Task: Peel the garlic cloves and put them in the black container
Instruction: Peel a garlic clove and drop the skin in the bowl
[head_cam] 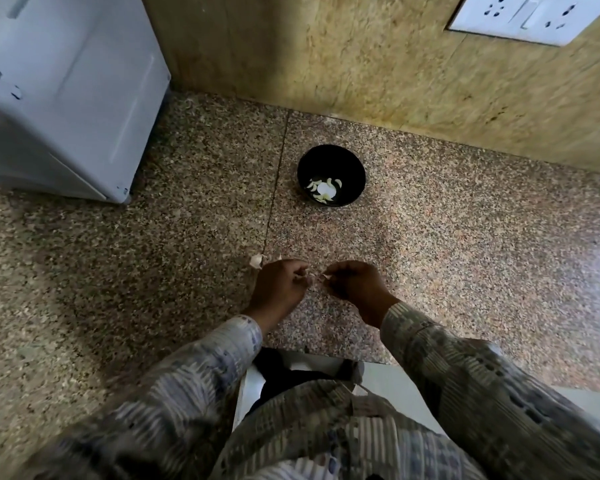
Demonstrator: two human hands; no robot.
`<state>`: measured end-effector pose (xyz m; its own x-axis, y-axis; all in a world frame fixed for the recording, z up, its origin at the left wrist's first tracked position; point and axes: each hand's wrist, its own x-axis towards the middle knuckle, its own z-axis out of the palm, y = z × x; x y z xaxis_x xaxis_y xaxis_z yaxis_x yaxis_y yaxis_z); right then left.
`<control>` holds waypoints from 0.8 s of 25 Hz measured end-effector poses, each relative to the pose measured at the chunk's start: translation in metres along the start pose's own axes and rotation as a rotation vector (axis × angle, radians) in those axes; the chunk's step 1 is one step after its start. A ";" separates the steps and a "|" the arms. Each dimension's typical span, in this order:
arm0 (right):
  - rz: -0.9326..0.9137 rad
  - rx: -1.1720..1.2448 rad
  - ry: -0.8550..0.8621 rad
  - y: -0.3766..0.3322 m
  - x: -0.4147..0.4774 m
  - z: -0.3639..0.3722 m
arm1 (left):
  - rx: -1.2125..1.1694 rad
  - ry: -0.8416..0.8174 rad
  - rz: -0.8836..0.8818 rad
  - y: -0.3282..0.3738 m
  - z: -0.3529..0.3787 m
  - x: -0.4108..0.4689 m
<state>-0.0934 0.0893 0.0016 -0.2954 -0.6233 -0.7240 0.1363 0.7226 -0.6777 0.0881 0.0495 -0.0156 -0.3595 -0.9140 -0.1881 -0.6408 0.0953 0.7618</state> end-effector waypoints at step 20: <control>-0.183 -0.715 0.128 -0.001 0.048 -0.025 | 0.176 -0.091 0.259 -0.018 0.056 0.036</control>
<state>-0.1314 0.0661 -0.0287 -0.3678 -0.7440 -0.5578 -0.5606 0.6560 -0.5054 0.0491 0.0363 -0.0708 -0.5801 -0.8121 -0.0629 -0.6247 0.3940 0.6742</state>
